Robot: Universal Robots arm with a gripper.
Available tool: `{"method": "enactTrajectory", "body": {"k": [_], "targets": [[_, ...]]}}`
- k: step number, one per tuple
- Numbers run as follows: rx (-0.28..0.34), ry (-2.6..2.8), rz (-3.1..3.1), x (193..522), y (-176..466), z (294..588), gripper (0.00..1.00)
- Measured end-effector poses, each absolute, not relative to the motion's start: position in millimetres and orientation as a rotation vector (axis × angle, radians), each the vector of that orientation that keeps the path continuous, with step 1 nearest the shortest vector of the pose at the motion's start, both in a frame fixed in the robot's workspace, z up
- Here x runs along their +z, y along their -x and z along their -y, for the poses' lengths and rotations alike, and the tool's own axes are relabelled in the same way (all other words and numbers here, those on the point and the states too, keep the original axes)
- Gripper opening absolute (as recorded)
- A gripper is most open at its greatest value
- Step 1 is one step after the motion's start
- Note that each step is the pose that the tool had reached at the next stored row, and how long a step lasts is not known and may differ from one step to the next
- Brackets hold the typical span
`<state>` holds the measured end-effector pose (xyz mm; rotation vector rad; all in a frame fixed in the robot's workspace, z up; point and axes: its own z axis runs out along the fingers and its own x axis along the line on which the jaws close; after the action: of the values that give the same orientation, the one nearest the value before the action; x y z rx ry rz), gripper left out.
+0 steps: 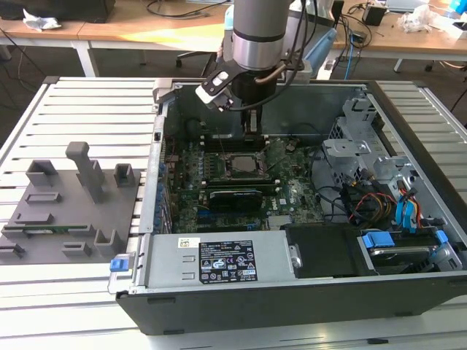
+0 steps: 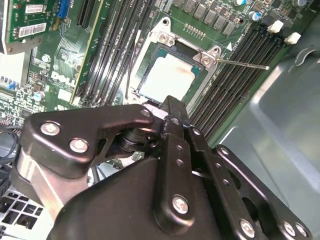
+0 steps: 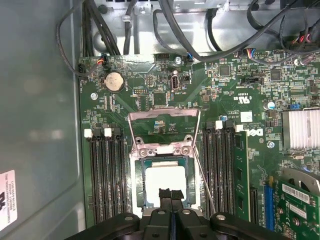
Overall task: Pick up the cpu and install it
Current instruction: 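Close the cpu cover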
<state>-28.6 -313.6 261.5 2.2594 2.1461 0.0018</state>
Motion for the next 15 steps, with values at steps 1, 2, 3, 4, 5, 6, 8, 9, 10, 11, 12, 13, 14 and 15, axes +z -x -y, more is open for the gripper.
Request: {"method": "enactTrajectory", "body": {"k": [1,2,3,4,5,6,8,9,10,11,12,13,14,15], "targets": [[0.002,-2.259,-2.146,265,29,314,0.11],[0.002,-2.259,-2.146,267,29,314,0.11],[0.002,-2.259,-2.146,269,29,314,0.11],[0.002,-2.259,-2.146,271,29,314,0.11],[0.002,-2.259,-2.146,273,29,314,0.11],[0.002,-2.259,-2.146,275,29,314,0.11],[0.002,-2.259,-2.146,279,29,313,0.11],[0.002,-2.259,-2.146,281,29,313,0.11],[0.002,-2.259,-2.146,283,29,313,0.11],[0.002,-2.259,-2.146,283,29,313,0.11],[0.002,-2.259,-2.146,283,29,313,0.11],[0.002,-2.259,-2.146,283,29,313,0.11],[0.002,-2.259,-2.146,283,29,313,0.11],[0.002,-2.259,-2.146,283,29,313,0.11]]}}
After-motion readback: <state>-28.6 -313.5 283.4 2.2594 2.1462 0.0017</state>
